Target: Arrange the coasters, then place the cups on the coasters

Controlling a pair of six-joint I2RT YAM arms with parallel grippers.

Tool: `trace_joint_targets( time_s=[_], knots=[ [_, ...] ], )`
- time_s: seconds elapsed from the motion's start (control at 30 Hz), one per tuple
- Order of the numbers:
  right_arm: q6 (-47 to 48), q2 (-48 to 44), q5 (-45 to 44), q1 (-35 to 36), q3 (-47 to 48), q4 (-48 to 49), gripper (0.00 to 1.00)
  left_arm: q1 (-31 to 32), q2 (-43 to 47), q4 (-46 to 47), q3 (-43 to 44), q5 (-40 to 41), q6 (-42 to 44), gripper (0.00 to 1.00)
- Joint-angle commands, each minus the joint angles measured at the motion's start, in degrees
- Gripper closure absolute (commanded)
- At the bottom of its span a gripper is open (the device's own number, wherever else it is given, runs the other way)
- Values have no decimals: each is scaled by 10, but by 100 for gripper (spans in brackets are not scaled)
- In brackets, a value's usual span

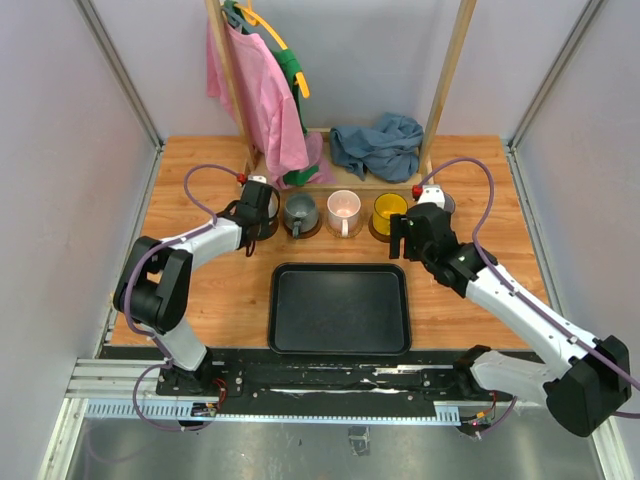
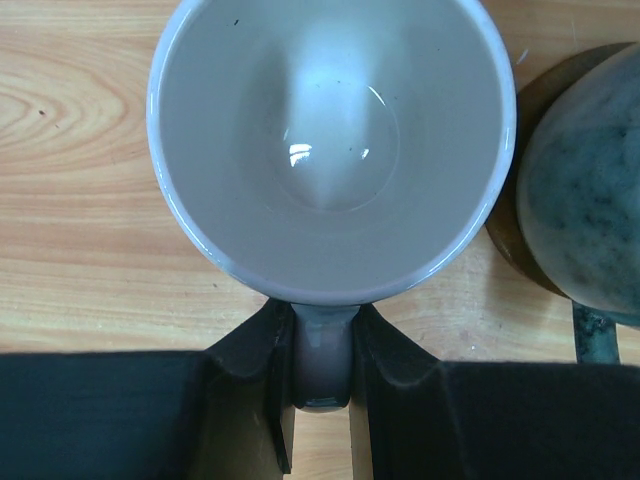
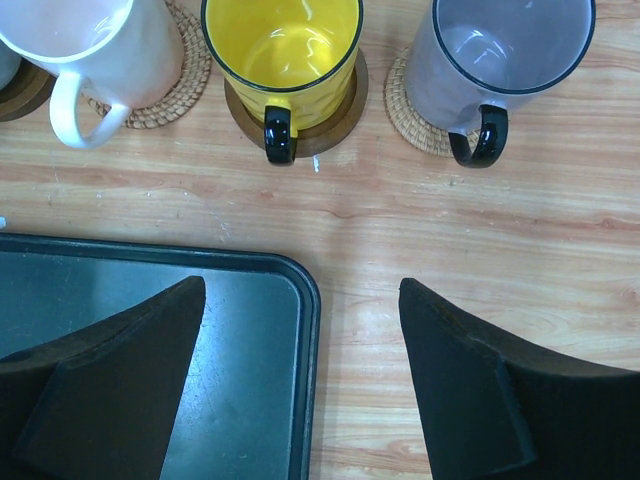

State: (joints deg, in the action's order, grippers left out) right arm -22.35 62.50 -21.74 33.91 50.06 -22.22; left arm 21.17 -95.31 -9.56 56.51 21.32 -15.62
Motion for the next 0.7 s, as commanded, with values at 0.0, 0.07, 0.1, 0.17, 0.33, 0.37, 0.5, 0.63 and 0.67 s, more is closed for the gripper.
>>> trace_joint_targets(
  time_s=[0.0,0.07,0.1,0.17,0.33,0.37,0.5,0.63,0.67],
  knots=[
    [-4,6,12,-12,16,5,20,-4,39,46,-5,5,8,100],
    [-7,7,13,-12,14,6,21,-5,45,47,-11,6,9,99],
    [-8,8,14,-12,13,6,21,-6,46,47,-13,6,9,99],
    [-10,11,16,-12,12,6,20,-5,49,45,-14,6,9,99],
    [-12,14,24,-13,13,6,20,-6,51,43,-15,5,10,100],
    [-13,15,25,-13,14,5,20,-6,51,44,-15,4,10,99],
    [-13,15,28,-12,14,5,20,-7,51,41,-15,3,9,99],
    [-15,15,30,-12,11,6,20,-6,48,41,-18,8,9,99],
    [-15,16,32,-12,11,5,21,-7,47,43,-19,8,10,99]
  ],
)
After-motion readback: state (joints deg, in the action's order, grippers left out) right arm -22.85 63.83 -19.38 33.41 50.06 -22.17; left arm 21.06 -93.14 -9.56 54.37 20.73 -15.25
